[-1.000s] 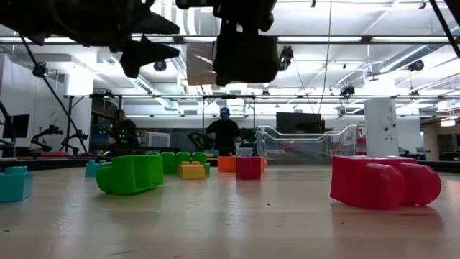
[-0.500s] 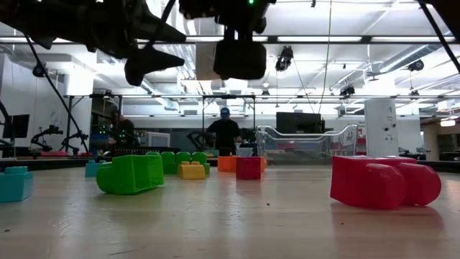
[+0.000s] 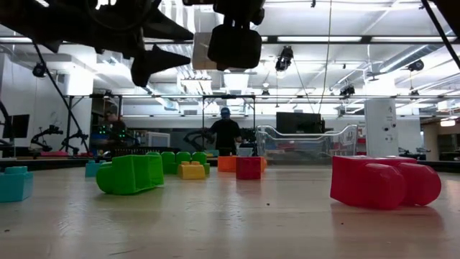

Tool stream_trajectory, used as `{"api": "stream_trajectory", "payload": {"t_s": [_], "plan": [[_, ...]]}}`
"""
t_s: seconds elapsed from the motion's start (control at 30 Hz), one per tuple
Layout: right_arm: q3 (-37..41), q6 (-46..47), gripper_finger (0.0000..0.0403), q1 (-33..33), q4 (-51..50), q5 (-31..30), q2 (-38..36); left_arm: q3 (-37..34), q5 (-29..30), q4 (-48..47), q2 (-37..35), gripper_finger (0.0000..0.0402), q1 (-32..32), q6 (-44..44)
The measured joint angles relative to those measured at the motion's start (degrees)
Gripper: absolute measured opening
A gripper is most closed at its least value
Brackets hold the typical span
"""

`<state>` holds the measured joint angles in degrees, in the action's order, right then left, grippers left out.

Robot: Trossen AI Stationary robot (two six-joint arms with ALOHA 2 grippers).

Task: Pick & Place Toys
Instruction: Put the yellow playing card box into the black bin

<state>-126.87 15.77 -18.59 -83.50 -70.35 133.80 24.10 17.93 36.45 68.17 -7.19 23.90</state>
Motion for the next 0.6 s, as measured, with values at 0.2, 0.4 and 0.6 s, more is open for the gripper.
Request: {"api": "stream_trajectory", "payload": {"t_s": [0.2,0.4,0.6], "plan": [[0.00,-0.43,0.0301,-0.02,0.54,0.03,0.00,0.53,-1.56,5.21,5.70,0.0255,2.90,0.35],[0.02,-0.57,0.0301,0.02,0.63,0.28,0.00,1.11,-2.95,5.98,7.05,0.0252,4.59,0.32],[0.13,-0.57,0.0301,0.03,1.32,0.50,0.00,1.09,-3.22,5.97,6.88,0.0171,4.56,-1.23]]}}
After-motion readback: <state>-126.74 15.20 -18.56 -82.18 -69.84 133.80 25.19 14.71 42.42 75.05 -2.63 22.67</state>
